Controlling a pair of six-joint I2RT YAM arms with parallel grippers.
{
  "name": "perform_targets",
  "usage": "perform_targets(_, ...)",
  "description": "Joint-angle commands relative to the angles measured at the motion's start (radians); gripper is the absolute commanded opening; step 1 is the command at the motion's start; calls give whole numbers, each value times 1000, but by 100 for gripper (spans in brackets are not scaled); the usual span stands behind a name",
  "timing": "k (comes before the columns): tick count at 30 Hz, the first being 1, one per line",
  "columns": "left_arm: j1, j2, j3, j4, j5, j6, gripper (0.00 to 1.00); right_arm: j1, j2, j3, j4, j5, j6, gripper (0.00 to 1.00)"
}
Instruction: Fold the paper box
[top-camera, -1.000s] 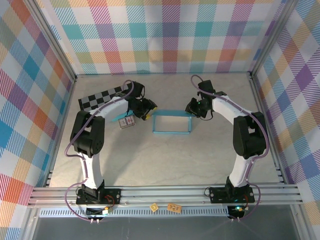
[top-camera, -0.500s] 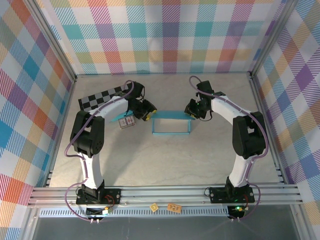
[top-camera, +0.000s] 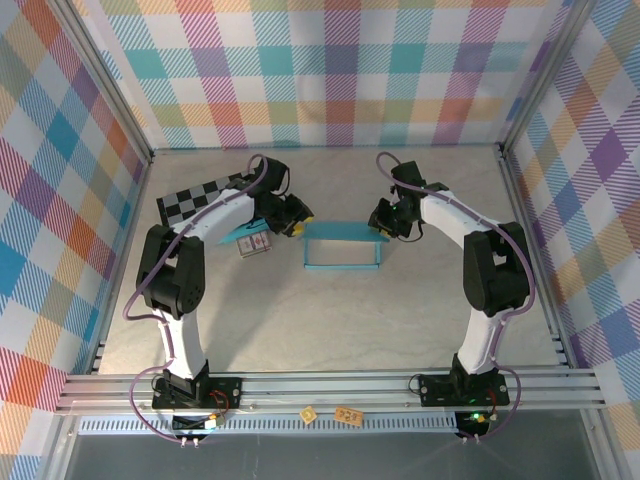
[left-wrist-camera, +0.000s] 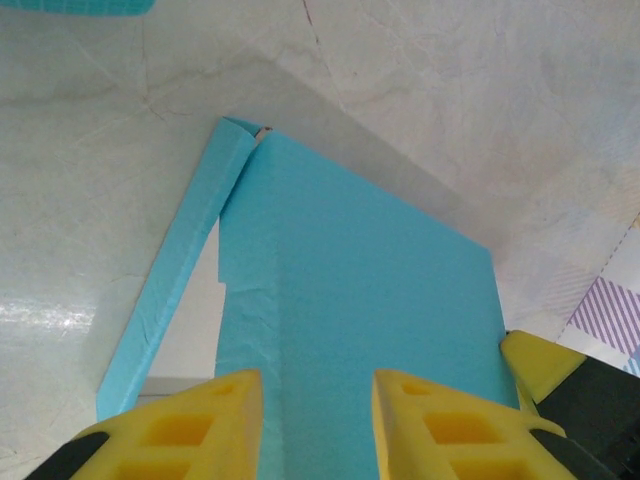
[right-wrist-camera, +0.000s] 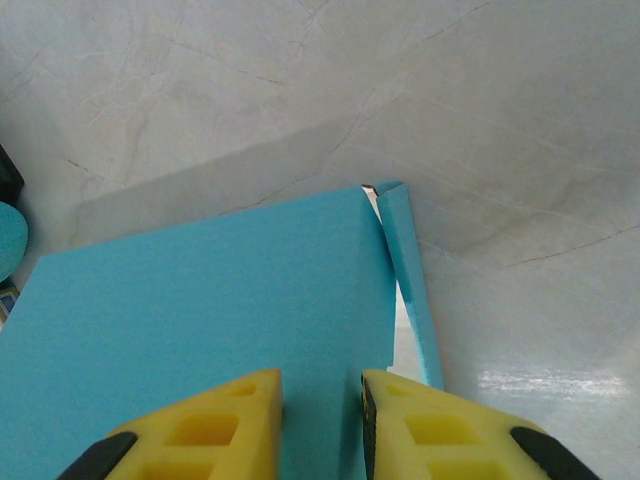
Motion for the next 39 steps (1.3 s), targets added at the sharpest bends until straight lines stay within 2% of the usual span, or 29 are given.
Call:
perform_targets(1, -13, -26, 1, -30, 12, 0, 34, 11, 21, 18, -28, 8, -13, 27)
perform_targets(6, -14, -27, 7, -96, -29, 19, 34, 14, 22, 17, -27, 11, -8, 27)
perform_targets(9, -10, -38, 9, -136, -78, 42, 40, 14, 24, 20, -28, 12, -9, 27)
perform_targets(13, -3, -33, -3, -99, -50, 37, 42, 14, 23, 20, -31, 13, -11, 27)
perform_targets(17, -13, -26, -16, -31, -15, 5, 39, 14, 25, 22, -29, 11, -10, 27)
perform_targets(28, -36, -43, -70, 18, -7, -40, 34, 15, 27, 17, -24, 0, -2, 27)
perform_targets(34, -49, -38, -76, 70, -8, -73, 25, 20, 24, 12, -21, -1, 2, 26)
perform_targets(39, -56, -34, -110, 111, 5, -95, 23, 21, 25, 5, -17, -9, 4, 24)
